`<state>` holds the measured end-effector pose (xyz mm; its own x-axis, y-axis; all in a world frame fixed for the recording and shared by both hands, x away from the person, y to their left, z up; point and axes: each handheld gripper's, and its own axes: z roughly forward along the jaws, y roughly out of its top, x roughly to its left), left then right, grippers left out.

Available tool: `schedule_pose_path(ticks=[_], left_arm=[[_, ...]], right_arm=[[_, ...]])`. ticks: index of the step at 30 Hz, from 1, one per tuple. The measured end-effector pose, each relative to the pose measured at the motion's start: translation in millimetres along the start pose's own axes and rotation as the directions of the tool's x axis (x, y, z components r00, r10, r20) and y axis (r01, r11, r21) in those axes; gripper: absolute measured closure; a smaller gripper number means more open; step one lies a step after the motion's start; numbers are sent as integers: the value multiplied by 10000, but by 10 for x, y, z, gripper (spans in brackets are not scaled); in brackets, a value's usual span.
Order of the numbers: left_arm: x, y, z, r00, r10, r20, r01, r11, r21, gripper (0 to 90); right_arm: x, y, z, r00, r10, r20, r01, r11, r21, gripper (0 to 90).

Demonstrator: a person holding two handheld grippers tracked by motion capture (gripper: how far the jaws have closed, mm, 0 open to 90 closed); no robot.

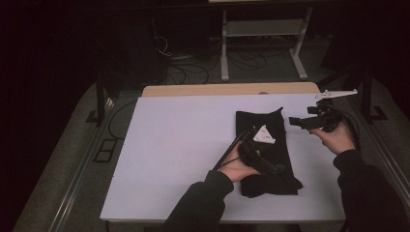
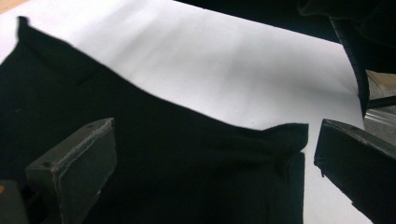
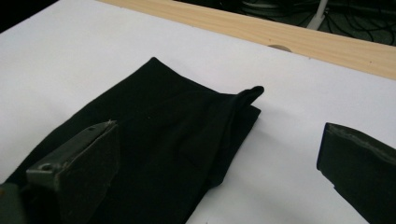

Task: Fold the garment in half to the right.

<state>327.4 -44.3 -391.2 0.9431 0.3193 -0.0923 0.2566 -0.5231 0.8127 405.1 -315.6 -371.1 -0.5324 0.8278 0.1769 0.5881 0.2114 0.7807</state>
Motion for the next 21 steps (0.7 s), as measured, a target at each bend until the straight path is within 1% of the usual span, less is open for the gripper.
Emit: schedule_pose_path(ticks=[7,14,15,16,17,21], left_arm=[[85,-70,-178,9995,-145,-283,142,9998,-117,0],[154,-140,-345,9982,-247,-551,236,9995,-204,0],[156,-150,-363,9978,-346,-565,331,9991,-262,0],[166,-158,-385,9977,-330,-596,313,9991,-283,0],[172,-167,-404,9973,-398,-610,378,9987,-329,0],[202,-196,-482,9965,-364,-748,343,9990,-292,0]], right_arm=[[53,-6,-78,9999,-100,-111,99,9998,-164,0],[77,-31,-142,9998,-145,-149,142,9998,-167,0],[81,-34,-153,9998,-149,-152,147,9997,-173,0],[85,-35,-164,9997,-163,-160,160,9997,-192,0],[89,-37,-176,9997,-179,-145,176,9996,-218,0],[110,-44,-220,9996,-246,-165,242,9994,-256,0]])
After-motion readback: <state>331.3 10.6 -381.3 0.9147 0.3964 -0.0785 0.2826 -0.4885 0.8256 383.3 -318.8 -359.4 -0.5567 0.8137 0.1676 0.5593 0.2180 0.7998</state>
